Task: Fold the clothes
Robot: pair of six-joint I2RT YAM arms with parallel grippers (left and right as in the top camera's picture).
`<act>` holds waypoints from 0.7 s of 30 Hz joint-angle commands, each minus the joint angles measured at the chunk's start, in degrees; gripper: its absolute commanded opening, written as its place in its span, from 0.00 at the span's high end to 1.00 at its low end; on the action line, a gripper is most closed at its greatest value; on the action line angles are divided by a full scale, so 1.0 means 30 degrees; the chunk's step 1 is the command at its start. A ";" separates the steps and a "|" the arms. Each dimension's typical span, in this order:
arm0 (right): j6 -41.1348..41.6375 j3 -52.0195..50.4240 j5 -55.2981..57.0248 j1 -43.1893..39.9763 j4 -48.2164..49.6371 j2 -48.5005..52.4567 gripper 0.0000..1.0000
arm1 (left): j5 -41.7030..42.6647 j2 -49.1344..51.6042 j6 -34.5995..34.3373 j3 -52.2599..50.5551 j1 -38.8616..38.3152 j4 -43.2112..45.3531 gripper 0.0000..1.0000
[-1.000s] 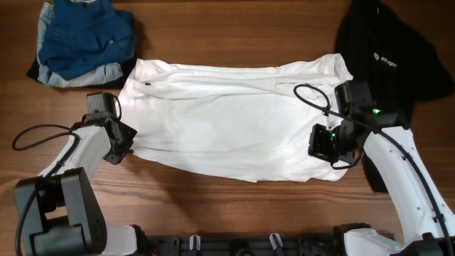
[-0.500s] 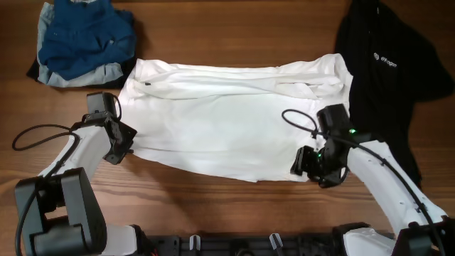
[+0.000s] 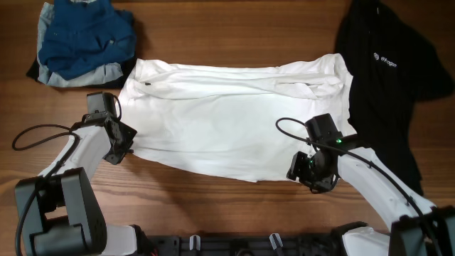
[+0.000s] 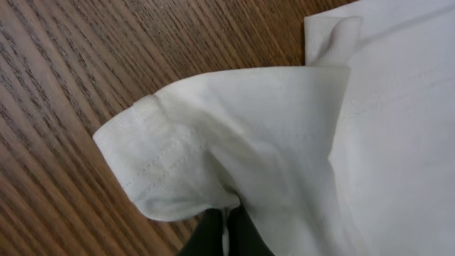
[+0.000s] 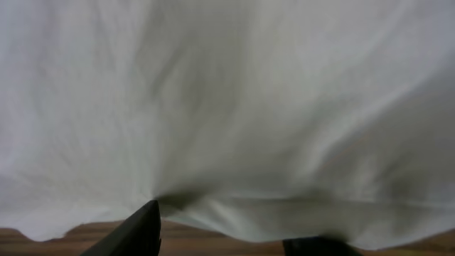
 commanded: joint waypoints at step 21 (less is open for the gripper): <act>-0.3993 0.6943 -0.0954 0.0073 -0.7847 -0.0022 0.96 | -0.0255 0.1304 -0.0109 -0.0787 0.0160 0.0168 0.96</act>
